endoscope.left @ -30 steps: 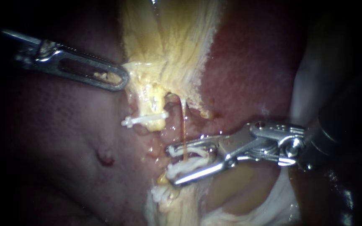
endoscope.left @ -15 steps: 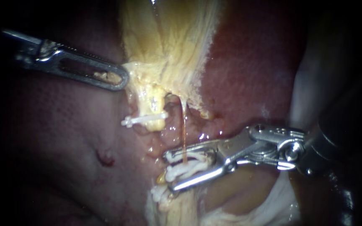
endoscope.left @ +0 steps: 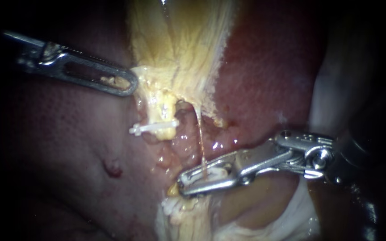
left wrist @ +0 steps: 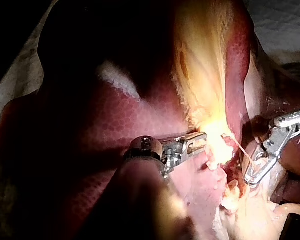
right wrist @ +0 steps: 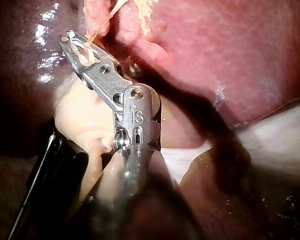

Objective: Clipping second clip right tube

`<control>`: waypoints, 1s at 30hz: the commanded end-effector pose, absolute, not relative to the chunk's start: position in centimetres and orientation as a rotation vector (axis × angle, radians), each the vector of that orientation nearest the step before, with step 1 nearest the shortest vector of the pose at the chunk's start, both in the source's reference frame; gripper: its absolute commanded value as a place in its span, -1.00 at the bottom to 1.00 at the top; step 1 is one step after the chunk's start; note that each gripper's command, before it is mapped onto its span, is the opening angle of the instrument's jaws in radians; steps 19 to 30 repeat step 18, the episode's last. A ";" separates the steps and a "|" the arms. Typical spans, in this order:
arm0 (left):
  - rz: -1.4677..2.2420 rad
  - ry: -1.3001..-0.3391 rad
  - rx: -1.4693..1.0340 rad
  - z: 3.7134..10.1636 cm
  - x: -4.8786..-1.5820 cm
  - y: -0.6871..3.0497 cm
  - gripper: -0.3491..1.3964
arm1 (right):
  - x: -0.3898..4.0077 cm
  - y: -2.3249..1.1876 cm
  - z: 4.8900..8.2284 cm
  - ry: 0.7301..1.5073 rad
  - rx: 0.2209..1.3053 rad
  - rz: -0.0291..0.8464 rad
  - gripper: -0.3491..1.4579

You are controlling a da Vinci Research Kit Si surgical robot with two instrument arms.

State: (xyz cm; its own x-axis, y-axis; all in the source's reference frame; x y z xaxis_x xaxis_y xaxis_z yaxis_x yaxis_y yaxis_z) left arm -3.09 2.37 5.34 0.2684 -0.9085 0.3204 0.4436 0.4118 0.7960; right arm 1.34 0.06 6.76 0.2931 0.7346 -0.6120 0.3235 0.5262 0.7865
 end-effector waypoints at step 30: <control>-1.001 -0.870 0.642 5.36 -3.08 2.38 -1.00 | 1.29 0.06 6.76 1.282 1.050 0.379 -1.00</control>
